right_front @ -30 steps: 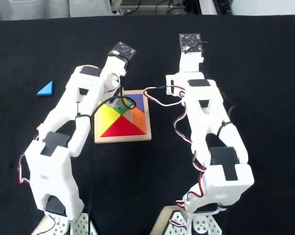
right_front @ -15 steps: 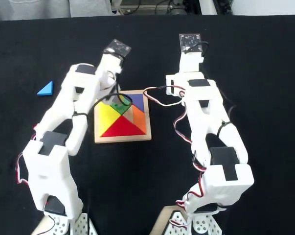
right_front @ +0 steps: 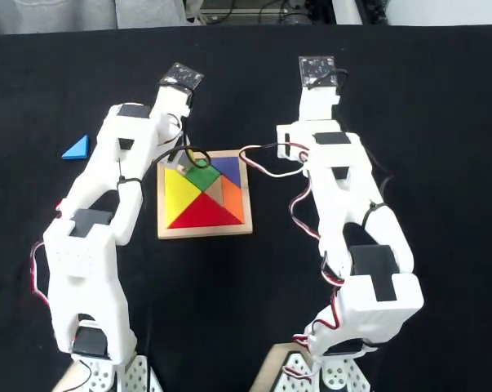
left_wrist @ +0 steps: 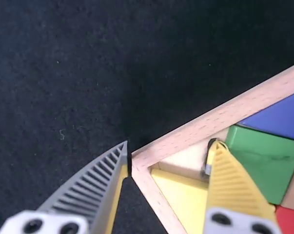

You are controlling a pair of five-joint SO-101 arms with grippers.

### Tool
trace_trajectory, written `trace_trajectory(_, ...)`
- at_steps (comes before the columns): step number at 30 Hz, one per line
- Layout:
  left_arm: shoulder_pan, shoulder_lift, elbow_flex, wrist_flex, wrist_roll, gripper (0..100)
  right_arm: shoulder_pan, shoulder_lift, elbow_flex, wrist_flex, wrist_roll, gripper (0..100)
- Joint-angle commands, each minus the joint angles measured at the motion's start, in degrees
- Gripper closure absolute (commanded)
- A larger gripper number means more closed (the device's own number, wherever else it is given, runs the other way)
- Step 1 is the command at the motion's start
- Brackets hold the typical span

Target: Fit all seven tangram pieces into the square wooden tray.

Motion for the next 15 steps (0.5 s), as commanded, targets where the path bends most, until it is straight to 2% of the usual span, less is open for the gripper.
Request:
trace_trajectory(1, 1.4, -0.5, -2.6, 1.2, 0.5, 75, 0.7, -0.5, -4.4, -0.9, 0.5, 98.7)
trace_trajectory(8, 2.9, -0.6, -9.6, 8.8, 0.5, 75, 0.7, -0.5, -4.4, -0.9, 0.5, 98.7)
trace_trajectory(15, -3.9, -0.6, -21.8, 16.4, 0.4, 75, 0.7, -0.5, -4.4, -0.9, 0.5, 98.7)
